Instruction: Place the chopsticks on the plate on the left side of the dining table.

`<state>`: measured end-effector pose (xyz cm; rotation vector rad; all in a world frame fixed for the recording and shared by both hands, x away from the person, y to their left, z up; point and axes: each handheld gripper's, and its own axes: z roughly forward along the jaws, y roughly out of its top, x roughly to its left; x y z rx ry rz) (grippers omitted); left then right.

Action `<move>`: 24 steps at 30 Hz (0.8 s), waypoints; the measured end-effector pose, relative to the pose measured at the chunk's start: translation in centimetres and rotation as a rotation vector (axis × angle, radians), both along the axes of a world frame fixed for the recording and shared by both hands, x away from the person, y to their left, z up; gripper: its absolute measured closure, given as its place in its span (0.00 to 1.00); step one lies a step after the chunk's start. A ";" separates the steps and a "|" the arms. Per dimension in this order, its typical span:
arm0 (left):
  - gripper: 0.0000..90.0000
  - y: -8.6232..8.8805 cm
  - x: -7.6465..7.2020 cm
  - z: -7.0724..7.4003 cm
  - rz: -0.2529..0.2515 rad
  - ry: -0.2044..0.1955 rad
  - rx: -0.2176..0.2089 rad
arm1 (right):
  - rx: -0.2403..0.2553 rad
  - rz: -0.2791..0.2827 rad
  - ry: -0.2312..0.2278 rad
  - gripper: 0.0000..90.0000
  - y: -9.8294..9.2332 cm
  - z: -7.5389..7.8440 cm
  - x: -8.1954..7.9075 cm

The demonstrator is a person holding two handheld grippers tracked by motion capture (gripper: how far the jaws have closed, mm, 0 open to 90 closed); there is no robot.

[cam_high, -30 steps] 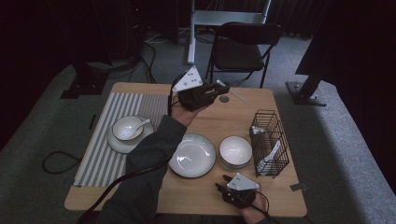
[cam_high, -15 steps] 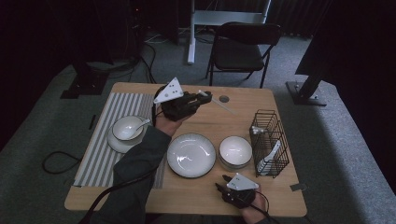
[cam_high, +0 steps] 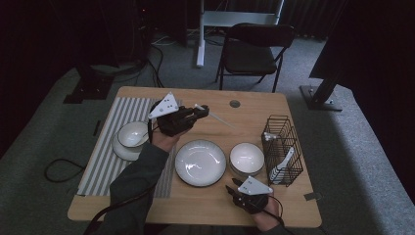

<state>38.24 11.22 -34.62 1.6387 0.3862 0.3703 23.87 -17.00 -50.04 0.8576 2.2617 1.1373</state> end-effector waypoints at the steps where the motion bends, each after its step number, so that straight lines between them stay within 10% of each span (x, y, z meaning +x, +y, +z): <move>1: 0.93 0.2 -0.1 -0.1 0.002 0.001 0.000 | 0.001 0.000 0.001 0.70 0.0 0.2 0.1; 24: 0.93 6.2 -2.3 -2.6 0.078 0.081 -0.027 | -0.024 0.055 -0.102 0.80 2.8 5.1 4.2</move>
